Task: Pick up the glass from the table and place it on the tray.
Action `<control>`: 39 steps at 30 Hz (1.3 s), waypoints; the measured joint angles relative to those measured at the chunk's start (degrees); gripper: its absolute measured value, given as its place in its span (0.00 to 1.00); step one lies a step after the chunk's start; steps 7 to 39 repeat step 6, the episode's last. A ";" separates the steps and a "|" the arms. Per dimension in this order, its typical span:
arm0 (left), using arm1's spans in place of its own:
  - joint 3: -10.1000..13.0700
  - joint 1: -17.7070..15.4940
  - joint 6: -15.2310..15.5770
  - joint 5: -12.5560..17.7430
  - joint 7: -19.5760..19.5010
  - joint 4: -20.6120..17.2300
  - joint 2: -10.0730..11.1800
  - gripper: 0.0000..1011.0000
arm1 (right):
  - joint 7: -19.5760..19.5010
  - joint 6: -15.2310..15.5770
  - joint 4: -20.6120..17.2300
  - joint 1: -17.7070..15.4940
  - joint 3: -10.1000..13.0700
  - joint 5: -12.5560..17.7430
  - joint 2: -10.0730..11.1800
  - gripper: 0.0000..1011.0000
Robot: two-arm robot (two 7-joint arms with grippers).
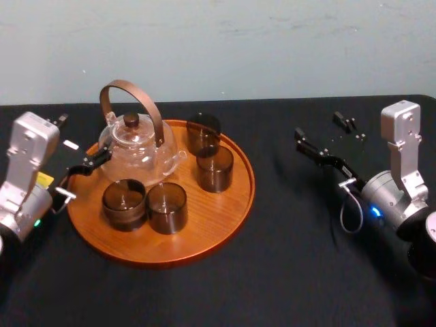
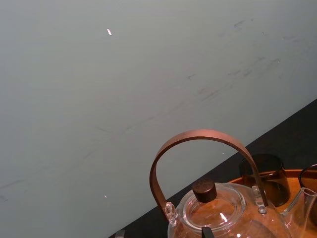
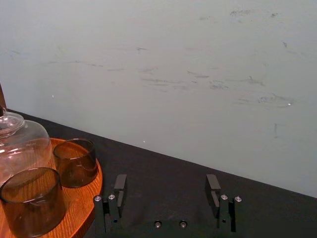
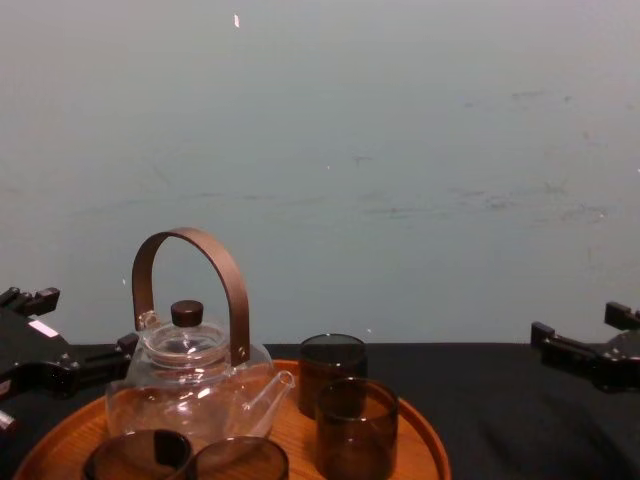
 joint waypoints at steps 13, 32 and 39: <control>0.00 0.00 0.00 0.00 0.00 0.00 0.00 0.99 | 0.03 0.00 0.00 0.00 -0.01 0.01 0.00 0.99; 0.00 0.00 0.00 0.00 0.00 0.00 0.00 0.99 | 0.03 0.00 0.00 0.00 -0.01 0.01 0.00 0.99; 0.00 0.00 0.00 0.00 0.00 0.00 0.00 0.99 | 0.03 0.00 0.00 0.00 -0.01 0.01 0.00 0.99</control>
